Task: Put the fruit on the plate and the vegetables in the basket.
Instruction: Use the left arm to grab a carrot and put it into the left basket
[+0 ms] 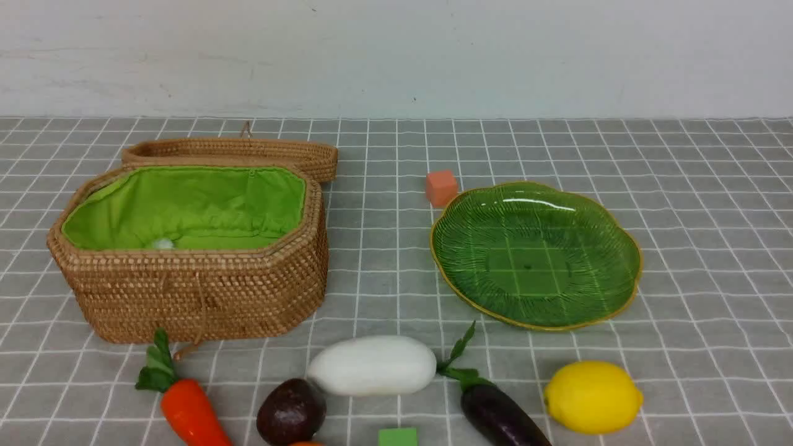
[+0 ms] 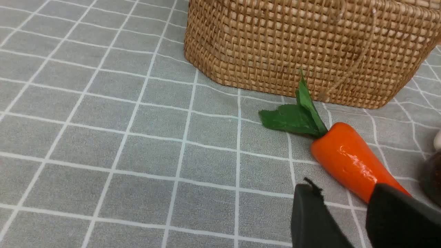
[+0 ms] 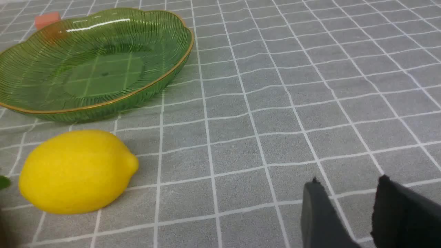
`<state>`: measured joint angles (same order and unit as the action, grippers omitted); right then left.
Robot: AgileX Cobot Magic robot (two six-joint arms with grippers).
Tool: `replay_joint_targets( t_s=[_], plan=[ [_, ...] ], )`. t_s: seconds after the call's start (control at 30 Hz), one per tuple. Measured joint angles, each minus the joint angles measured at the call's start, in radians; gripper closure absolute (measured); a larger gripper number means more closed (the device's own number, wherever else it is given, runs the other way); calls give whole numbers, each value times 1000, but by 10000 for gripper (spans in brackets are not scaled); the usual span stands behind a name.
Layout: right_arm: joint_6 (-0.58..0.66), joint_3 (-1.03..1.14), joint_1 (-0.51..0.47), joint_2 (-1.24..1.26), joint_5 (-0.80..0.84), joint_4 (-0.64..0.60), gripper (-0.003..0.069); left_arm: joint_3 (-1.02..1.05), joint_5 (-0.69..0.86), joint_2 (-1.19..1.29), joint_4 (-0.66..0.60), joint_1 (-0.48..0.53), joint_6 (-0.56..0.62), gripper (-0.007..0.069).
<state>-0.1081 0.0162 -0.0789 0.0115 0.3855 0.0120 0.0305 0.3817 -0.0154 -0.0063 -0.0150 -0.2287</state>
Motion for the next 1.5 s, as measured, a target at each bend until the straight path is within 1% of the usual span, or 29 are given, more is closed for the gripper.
replay_joint_targets(
  t_s=[1.17, 1.23, 1.33, 1.37, 1.4, 1.43, 1.5],
  plan=[
    [0, 0, 0, 0, 0, 0, 418, 0, -3, 0, 6, 0, 0, 386],
    [0, 0, 0, 0, 0, 0, 418, 0, -43, 0, -3, 0, -11, 386],
    [0, 0, 0, 0, 0, 0, 418, 0, -123, 0, -51, 0, -46, 386],
    [0, 0, 0, 0, 0, 0, 418, 0, -161, 0, -73, 0, -60, 386],
    [0, 0, 0, 0, 0, 0, 418, 0, -243, 0, -140, 0, -100, 386],
    [0, 0, 0, 0, 0, 0, 418, 0, -253, 0, -146, 0, -103, 386],
    [0, 0, 0, 0, 0, 0, 418, 0, -338, 0, -182, 0, -119, 386]
  ],
)
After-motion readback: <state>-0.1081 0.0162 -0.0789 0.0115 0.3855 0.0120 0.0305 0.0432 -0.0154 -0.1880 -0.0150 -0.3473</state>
